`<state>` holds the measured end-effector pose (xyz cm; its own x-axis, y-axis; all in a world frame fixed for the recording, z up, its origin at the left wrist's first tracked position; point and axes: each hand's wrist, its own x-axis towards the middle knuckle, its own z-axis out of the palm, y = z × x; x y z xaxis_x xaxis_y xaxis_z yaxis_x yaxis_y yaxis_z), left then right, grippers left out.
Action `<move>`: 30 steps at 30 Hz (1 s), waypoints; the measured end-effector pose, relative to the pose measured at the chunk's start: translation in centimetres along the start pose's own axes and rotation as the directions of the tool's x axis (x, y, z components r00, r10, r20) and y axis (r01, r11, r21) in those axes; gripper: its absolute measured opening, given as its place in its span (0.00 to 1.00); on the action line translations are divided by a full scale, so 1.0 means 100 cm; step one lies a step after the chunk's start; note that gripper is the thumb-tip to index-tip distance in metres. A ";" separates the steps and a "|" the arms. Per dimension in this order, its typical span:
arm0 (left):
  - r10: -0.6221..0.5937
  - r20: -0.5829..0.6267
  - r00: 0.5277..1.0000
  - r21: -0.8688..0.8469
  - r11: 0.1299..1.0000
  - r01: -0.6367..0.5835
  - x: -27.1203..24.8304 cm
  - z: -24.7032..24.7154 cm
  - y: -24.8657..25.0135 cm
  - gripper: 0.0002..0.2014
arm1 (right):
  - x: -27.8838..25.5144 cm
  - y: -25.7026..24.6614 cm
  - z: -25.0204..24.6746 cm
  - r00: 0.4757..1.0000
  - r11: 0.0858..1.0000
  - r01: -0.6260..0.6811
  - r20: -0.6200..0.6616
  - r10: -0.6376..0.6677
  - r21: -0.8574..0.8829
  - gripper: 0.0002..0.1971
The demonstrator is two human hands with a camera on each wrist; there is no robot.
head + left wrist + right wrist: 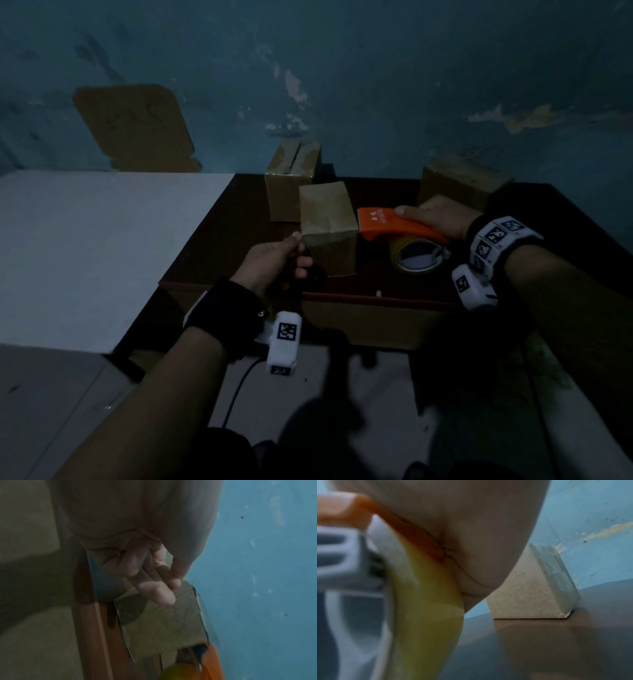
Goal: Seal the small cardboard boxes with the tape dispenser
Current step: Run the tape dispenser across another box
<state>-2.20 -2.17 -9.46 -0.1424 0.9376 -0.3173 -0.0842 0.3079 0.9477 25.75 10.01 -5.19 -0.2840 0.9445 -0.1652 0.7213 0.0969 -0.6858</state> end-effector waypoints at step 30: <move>0.211 -0.136 0.968 0.430 0.893 -0.134 0.010 -0.020 0.024 0.14 | -0.020 -0.004 0.012 0.999 0.998 -0.020 -0.035 0.022 0.053 0.27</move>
<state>-4.50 -0.80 -7.62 -0.2899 0.9505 -0.1121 0.3678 0.2187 0.9038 25.28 7.70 -5.39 -0.2454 0.9569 -0.1551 0.6924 0.0611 -0.7190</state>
